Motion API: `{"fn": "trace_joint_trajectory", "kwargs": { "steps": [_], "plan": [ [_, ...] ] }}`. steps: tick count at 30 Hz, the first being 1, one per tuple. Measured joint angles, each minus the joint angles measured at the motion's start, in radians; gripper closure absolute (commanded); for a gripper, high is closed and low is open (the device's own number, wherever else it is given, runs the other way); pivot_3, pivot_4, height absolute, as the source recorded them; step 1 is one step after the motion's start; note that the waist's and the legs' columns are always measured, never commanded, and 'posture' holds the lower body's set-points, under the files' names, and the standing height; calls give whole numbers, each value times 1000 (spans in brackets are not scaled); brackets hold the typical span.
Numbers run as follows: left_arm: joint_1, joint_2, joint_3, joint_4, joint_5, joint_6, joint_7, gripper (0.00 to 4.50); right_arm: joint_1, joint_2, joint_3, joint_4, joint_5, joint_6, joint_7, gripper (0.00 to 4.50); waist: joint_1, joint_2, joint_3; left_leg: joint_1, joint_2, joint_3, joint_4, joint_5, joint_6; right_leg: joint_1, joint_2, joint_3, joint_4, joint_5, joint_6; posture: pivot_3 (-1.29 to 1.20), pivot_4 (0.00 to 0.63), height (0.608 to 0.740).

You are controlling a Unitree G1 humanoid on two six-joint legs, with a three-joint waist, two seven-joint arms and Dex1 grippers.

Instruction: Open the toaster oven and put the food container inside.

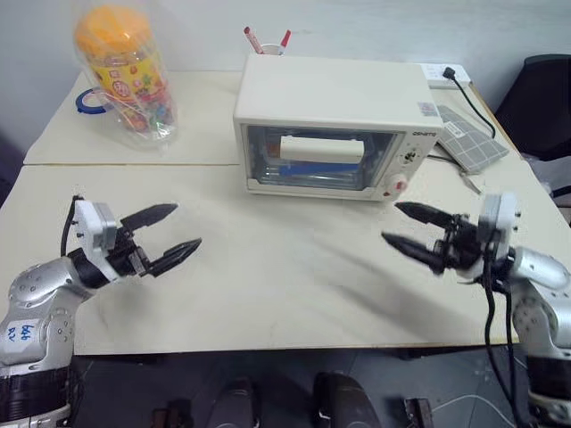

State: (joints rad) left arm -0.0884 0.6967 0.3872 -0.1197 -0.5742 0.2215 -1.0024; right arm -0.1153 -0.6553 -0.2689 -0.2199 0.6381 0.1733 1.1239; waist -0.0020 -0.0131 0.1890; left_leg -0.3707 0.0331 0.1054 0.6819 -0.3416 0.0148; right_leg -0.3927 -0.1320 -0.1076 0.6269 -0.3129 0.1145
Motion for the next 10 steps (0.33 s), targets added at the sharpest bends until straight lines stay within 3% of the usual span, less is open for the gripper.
{"fn": "trace_joint_trajectory", "kwargs": {
  "steps": [1,4,10],
  "plan": [
    [20,5,3,10,9,-14,-7,0,42,-2,0,-20,-12,-22,19,17,1,0,0,0,0,0,0,0,0,0,0,0,0,0,0,0,150,740],
    [137,-11,6,16,63,-93,-15,0,181,-4,31,-27,-93,-156,102,17,0,0,0,1,-1,2,0,-3,2,1,-2,1,-2,0,0,0,150,740],
    [254,-23,0,4,115,-213,-37,0,225,15,69,58,-171,-338,153,17,5,-2,-1,2,0,1,0,-3,2,1,-2,1,-5,0,0,0,150,740]
  ]
}}
